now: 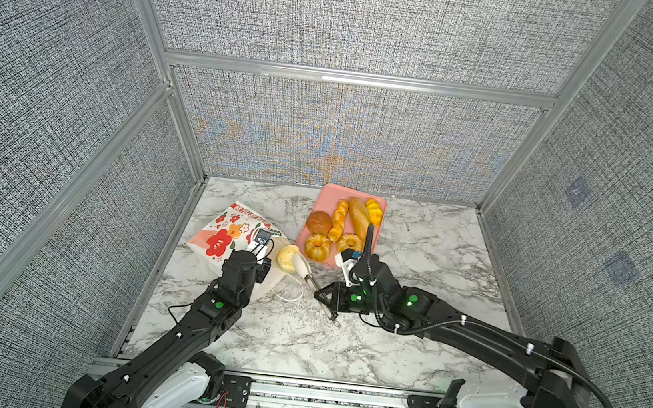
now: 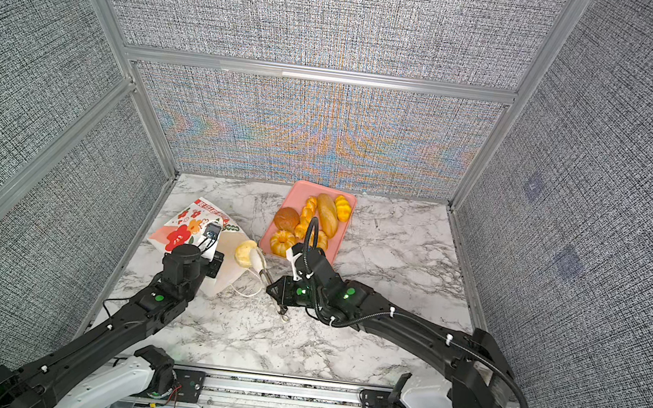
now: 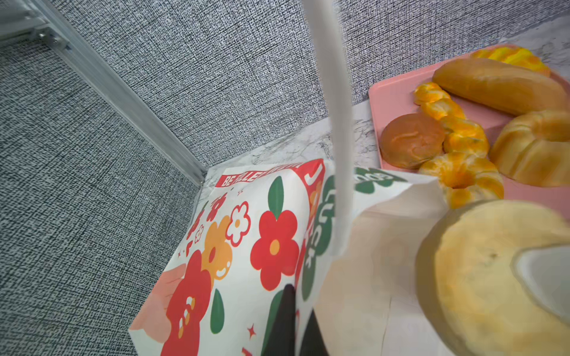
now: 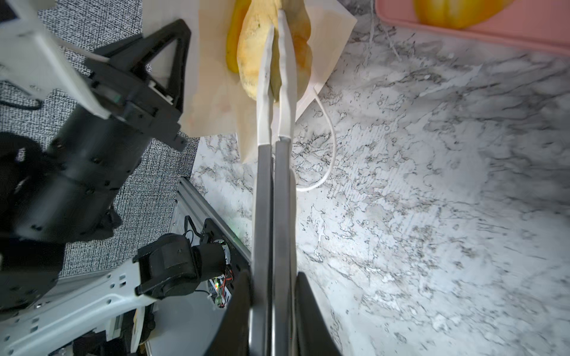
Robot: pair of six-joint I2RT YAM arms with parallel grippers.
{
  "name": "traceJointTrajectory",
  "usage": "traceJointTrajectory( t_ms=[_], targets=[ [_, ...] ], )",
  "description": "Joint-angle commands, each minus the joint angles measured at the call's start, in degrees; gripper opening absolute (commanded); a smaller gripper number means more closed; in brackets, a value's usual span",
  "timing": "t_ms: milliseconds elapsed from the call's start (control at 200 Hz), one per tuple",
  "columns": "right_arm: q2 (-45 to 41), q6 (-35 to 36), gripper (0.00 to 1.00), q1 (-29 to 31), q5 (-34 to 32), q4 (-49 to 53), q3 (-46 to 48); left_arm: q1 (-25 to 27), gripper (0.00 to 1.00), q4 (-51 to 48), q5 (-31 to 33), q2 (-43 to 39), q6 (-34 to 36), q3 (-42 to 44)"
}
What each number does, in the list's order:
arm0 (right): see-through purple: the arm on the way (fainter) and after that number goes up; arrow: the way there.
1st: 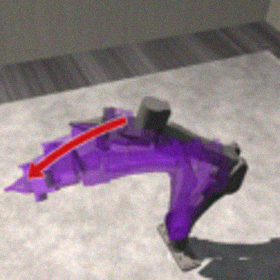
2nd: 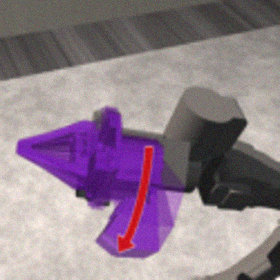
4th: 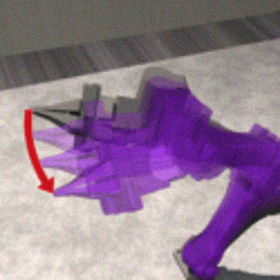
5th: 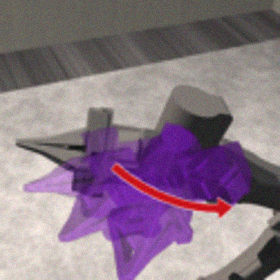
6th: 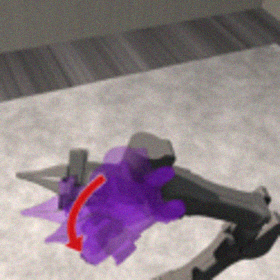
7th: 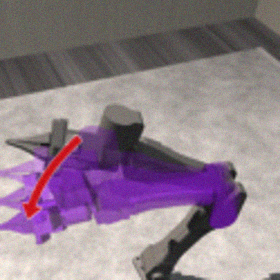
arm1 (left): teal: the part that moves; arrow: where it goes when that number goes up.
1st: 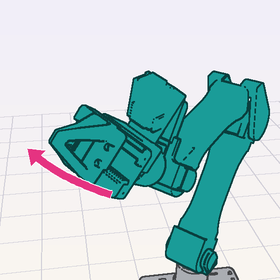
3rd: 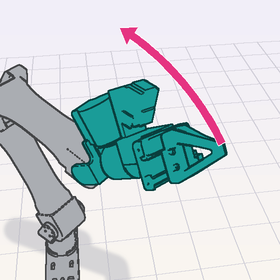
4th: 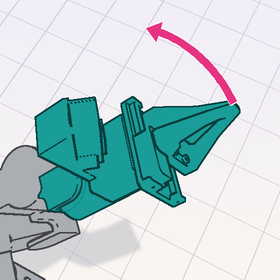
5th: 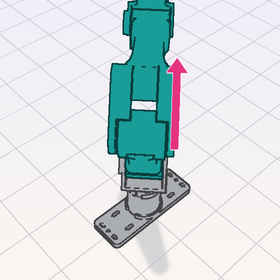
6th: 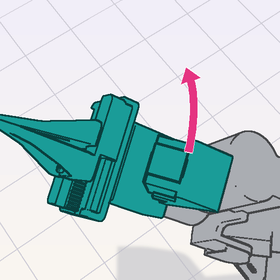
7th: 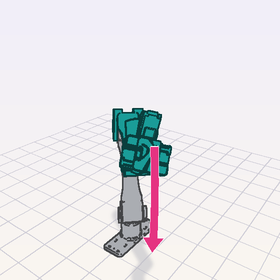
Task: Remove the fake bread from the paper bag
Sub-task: 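Pull the cream bun out of the bag with the right tongs, then carry the cream bun to the far end of the tray and release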
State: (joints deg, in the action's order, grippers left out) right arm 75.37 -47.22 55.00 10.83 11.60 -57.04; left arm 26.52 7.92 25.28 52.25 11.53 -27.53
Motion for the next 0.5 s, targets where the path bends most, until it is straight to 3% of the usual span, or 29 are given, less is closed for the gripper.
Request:
traceJointTrajectory(
  t_ms=[0,165,290,495],
  targets=[
    [-3.8,7.3,0.00,-2.5,-4.3,6.3,-2.2,-0.1,0.00,-0.1,3.6,0.7,-0.9,-0.5],
    [-2.8,11.3,0.00,-16.4,3.7,6.6,-6.0,-0.1,0.00,1.8,2.4,1.5,-2.6,0.9],
    [5.8,14.0,0.00,-25.1,10.8,6.0,-12.1,-0.2,0.00,3.5,0.0,2.1,-3.4,2.3],
    [22.2,14.0,0.00,-32.1,18.7,4.6,-25.3,-0.1,0.00,6.1,-3.6,1.9,-1.2,3.8]
  ],
)
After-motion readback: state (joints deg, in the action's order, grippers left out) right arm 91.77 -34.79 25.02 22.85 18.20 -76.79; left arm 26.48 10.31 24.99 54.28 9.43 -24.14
